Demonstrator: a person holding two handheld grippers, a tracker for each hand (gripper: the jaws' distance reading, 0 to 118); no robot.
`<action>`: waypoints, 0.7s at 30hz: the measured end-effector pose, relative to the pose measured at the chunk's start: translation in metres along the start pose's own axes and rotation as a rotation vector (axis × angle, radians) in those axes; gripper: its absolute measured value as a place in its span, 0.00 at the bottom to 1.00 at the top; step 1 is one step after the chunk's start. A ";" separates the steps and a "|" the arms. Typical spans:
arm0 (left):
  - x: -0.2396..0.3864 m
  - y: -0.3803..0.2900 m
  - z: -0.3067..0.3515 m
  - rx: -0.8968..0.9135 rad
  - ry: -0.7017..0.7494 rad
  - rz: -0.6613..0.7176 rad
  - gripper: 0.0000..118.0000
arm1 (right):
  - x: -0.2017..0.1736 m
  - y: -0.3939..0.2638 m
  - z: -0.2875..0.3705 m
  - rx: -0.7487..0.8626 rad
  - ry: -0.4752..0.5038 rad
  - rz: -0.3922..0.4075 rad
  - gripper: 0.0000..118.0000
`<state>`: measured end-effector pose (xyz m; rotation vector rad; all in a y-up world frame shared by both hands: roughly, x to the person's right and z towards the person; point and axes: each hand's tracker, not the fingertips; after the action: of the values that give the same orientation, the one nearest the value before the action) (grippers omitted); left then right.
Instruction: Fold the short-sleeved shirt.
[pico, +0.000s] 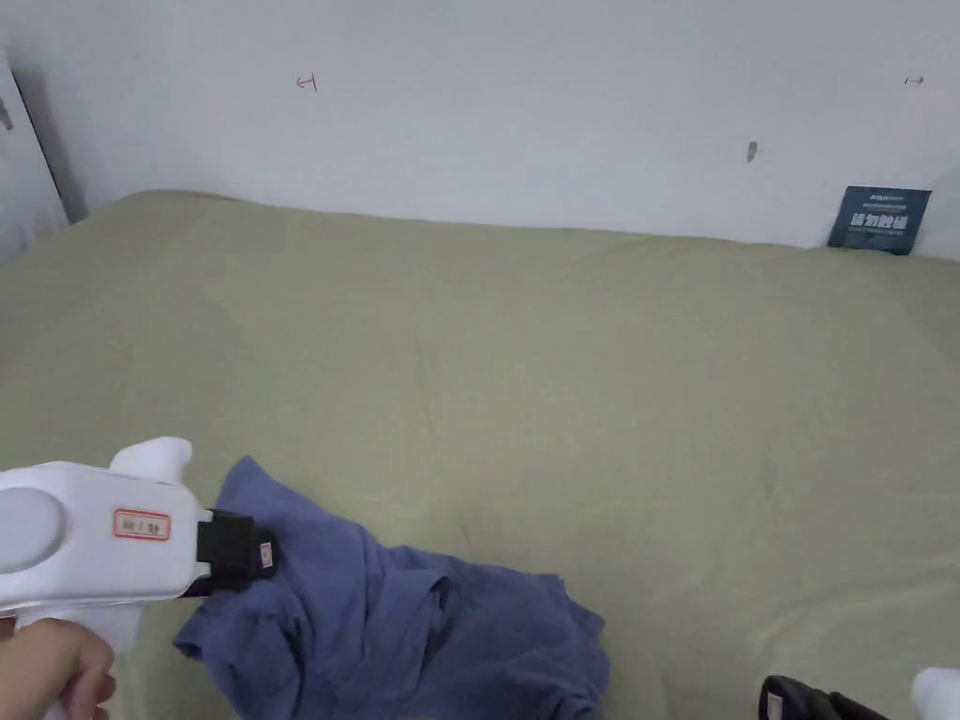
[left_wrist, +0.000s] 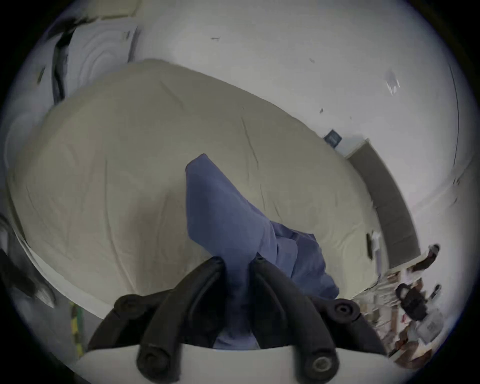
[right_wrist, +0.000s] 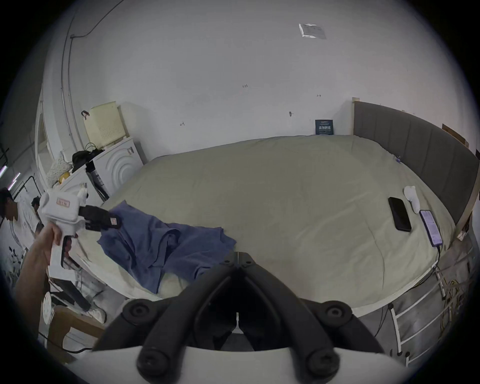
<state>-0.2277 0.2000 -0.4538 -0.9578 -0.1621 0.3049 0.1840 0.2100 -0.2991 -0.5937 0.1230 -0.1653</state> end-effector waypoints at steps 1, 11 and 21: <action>0.018 0.000 -0.004 -0.012 0.007 -0.042 0.09 | 0.000 0.000 0.001 -0.002 0.002 0.001 0.01; 0.112 -0.015 -0.101 -0.210 -0.231 -0.032 0.13 | 0.015 -0.003 0.008 0.005 -0.029 -0.036 0.01; 0.104 -0.026 -0.132 -0.273 -0.440 0.162 0.59 | 0.030 -0.005 0.015 0.018 -0.054 -0.078 0.01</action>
<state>-0.0890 0.1177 -0.5071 -1.1663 -0.5403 0.6546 0.2155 0.2078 -0.2862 -0.5854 0.0456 -0.2258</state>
